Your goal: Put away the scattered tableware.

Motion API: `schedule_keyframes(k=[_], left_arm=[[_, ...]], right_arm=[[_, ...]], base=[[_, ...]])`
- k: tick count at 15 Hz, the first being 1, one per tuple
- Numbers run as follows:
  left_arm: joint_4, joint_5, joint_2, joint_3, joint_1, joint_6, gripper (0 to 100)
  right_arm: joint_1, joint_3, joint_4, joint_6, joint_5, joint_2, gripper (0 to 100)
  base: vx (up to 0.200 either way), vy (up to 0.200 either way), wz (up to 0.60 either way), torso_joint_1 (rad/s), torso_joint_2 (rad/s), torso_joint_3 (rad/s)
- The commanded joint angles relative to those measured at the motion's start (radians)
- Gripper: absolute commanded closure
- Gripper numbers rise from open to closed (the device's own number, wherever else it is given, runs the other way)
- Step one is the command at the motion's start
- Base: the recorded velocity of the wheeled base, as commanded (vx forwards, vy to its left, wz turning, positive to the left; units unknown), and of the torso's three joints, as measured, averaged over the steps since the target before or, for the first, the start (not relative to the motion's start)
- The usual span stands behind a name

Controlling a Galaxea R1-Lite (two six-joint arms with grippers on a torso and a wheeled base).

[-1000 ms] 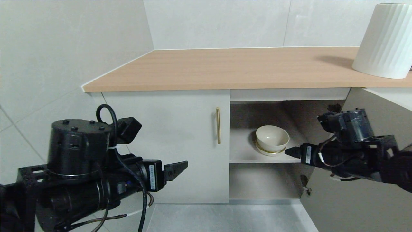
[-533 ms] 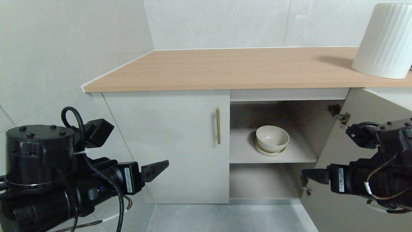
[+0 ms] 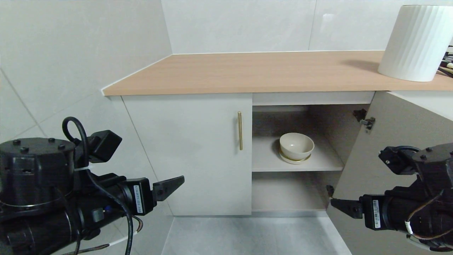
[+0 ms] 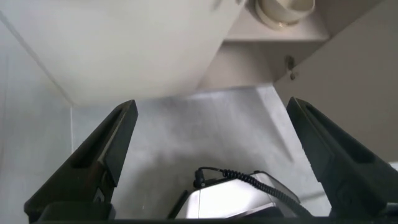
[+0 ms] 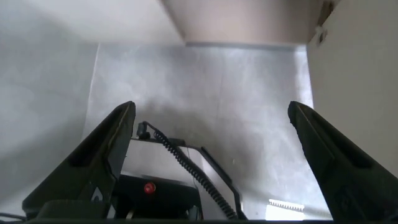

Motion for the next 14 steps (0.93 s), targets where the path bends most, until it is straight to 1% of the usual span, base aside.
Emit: schedule_keyframes(k=[1,5,6,8,10,14], left_arm=[[0.0,0.001,0.004,0.002,0.0,-0.001,0],[0.0,0.001,0.007,0.003,0.0,-0.001,0],[0.0,0.001,0.009,0.003,0.0,0.001,0],[0.0,0.001,0.009,0.003,0.0,0.013,0],[0.0,0.001,0.01,0.003,0.0,0.013,0],[0.0,0.001,0.01,0.003,0.0,0.013,0]], right_arm=[[0.002,0.001,-0.001,0.0,0.0,0.003,0],[0.002,0.002,0.001,0.0,-0.001,-0.002,0],[0.002,0.001,0.001,0.0,-0.003,-0.007,0],[0.001,-0.004,-0.001,0.0,-0.041,-0.036,0],[0.001,-0.002,0.007,-0.003,-0.044,-0.1,0],[-0.002,0.033,0.005,-0.003,-0.044,-0.122,0]], base=[[-0.2,0.0,0.0,-0.002,0.0,0.007],[-0.2,0.0,0.0,0.004,0.0,0.004],[0.0,0.0,0.0,0.0,0.0,0.0],[0.0,0.0,0.0,0.0,0.0,0.0],[0.0,0.0,0.0,0.0,0.0,0.0],[0.0,0.0,0.0,0.0,0.0,0.0]])
